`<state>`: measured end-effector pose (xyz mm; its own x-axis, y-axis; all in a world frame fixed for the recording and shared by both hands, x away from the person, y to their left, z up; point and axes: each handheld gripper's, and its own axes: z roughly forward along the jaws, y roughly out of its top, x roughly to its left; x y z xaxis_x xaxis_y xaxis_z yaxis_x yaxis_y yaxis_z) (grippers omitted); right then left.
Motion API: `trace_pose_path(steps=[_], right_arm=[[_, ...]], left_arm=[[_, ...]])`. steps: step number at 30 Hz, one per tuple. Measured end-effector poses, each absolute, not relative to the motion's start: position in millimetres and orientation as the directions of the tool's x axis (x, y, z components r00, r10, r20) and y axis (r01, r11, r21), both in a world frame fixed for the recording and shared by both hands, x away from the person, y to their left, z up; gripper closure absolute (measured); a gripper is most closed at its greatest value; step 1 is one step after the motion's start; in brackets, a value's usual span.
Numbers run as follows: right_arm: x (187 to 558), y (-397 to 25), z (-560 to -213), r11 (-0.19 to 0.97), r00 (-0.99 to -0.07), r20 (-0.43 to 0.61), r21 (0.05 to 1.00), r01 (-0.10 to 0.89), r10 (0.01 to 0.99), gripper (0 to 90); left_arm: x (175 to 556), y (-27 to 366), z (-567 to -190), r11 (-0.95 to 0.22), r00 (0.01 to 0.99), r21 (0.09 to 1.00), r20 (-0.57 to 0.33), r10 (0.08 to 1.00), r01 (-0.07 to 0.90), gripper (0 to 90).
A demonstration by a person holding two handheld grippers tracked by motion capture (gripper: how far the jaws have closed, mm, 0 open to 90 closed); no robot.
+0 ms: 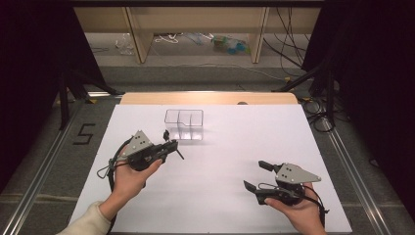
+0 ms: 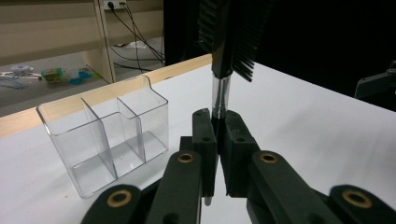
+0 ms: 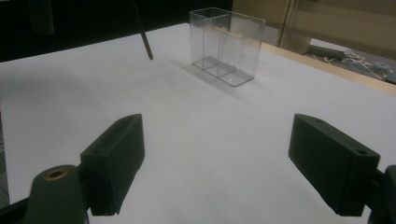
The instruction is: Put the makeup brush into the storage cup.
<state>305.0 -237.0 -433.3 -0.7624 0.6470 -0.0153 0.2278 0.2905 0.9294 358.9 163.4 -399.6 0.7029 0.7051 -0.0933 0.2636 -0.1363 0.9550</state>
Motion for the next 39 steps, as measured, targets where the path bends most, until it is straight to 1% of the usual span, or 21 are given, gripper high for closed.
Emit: trace_pose_path(steps=[2,15,18,25,29,35,36,39], right_arm=[[305.4,-236.2,-434.1,0.278,-0.757,-0.020,0.936,0.215,0.654,19.5],[305.3,-237.4,-433.5,0.286,-0.759,-0.011,0.930,0.231,0.651,19.5],[306.1,-236.2,-434.7,0.267,-0.759,-0.002,0.937,0.226,0.651,19.5],[306.5,-236.1,-435.2,0.267,-0.758,-0.006,0.937,0.223,0.652,19.5],[306.0,-237.0,-434.1,0.286,-0.757,-0.011,0.929,0.234,0.654,19.6],[306.1,-236.5,-434.4,0.277,-0.757,-0.007,0.933,0.230,0.653,19.5],[306.3,-236.2,-434.8,0.271,-0.758,-0.006,0.935,0.227,0.653,19.5],[305.9,-236.9,-434.0,0.285,-0.758,-0.010,0.930,0.233,0.653,19.5]], left_arm=[[359.0,164.2,-399.3,-0.139,0.700,0.954,-0.092,0.708,0.267,85.0],[364.2,169.3,-394.8,-0.157,0.684,0.951,-0.073,0.726,0.267,85.0],[365.9,168.3,-394.0,-0.142,0.673,0.951,-0.086,0.734,0.276,85.0],[371.3,167.7,-393.4,-0.137,0.661,0.947,-0.095,0.744,0.291,85.0],[374.8,168.3,-391.9,-0.145,0.660,0.948,-0.082,0.747,0.283,85.0],[379.7,168.5,-390.6,-0.147,0.648,0.947,-0.078,0.757,0.285,85.0],[380.2,168.2,-390.7,-0.138,0.641,0.946,-0.088,0.762,0.293,85.0],[382.6,169.8,-390.0,-0.147,0.639,0.947,-0.075,0.765,0.286,85.0]])
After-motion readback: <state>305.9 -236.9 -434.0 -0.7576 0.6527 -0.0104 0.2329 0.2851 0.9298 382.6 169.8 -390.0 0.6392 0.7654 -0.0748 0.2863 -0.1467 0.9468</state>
